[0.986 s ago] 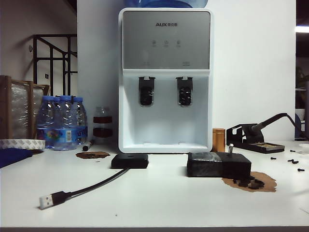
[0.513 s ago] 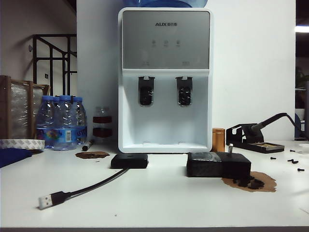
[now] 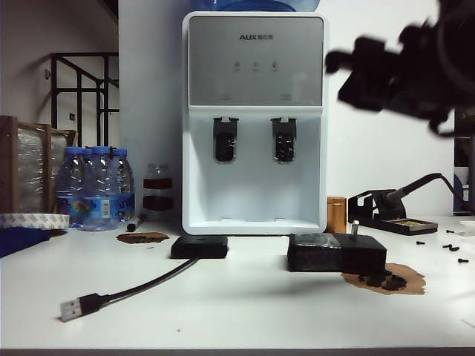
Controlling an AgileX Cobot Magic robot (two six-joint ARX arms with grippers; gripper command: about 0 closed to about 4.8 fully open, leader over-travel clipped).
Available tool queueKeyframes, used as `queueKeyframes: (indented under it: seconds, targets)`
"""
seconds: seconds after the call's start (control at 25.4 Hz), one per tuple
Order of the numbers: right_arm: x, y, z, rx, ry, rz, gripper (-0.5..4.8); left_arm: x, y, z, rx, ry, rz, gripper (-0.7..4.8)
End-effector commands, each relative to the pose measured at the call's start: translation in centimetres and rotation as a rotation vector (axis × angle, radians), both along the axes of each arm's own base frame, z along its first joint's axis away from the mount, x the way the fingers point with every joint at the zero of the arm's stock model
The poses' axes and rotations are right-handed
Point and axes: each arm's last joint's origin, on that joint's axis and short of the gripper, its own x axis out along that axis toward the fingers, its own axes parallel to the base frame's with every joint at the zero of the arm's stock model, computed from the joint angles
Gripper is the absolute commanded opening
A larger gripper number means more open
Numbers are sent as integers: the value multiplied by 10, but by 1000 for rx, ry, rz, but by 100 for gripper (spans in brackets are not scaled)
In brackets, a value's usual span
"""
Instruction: Take the USB flash drive out of the black sponge and insert it into the slot on top of the black USB adpator box.
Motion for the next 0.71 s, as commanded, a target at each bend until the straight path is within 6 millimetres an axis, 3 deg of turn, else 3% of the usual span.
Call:
queueKeyframes:
  seconds: [0.04, 0.2, 0.35, 0.55, 0.71]
  targets:
    - [8, 7, -11, 35, -23, 15, 188, 39, -22, -4, 36, -27, -204, -4]
    - [16, 10, -37, 24, 37, -49, 188, 70, -51, -37, 89, -76, -389, -4]
    - [19, 12, -56, 7, 96, -87, 188, 91, -71, -75, 109, -8, -442, -4]
    - [22, 12, -69, 48, 156, -137, 188, 105, -90, -118, 122, 126, -488, -4]
    - [32, 19, -82, 33, 191, -135, 188, 111, -120, -163, 201, 147, -443, -4]
